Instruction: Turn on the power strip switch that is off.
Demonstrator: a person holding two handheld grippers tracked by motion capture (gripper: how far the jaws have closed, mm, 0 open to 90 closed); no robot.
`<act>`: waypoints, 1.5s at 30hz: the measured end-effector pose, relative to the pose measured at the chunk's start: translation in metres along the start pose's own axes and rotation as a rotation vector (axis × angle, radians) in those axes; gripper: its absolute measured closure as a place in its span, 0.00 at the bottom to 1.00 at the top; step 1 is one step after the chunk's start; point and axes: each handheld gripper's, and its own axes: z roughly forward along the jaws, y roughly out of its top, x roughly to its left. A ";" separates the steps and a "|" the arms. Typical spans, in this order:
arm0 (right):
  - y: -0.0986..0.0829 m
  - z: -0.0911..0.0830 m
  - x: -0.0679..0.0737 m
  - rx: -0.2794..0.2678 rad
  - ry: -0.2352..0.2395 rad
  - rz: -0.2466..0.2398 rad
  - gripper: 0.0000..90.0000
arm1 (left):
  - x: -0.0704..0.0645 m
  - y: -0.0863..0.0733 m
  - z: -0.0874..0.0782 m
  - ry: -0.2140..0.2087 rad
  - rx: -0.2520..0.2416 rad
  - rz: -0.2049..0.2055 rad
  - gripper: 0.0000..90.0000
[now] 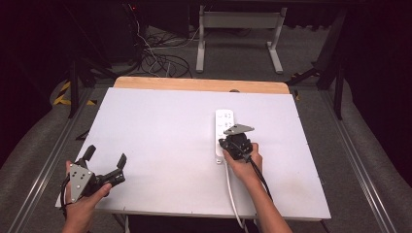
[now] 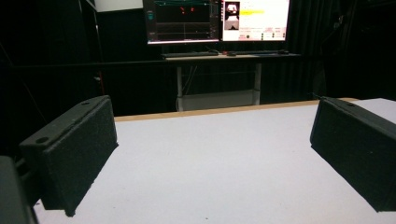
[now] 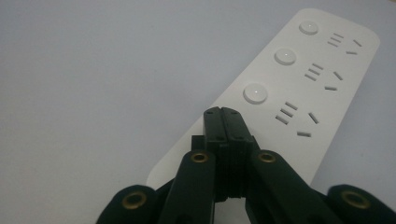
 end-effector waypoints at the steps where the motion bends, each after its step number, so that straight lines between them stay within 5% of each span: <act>1: 0.000 0.000 0.000 0.000 0.001 0.000 1.00 | 0.000 0.000 0.000 0.000 0.000 -0.001 0.01; 18: -0.001 -0.005 -0.003 -0.055 -0.020 -0.020 1.00 | 0.000 0.000 0.000 -0.001 -0.001 0.001 0.01; 45: -0.007 -0.054 -0.010 -0.389 -0.056 0.002 1.00 | -0.006 0.001 0.010 -0.035 -0.003 0.001 0.01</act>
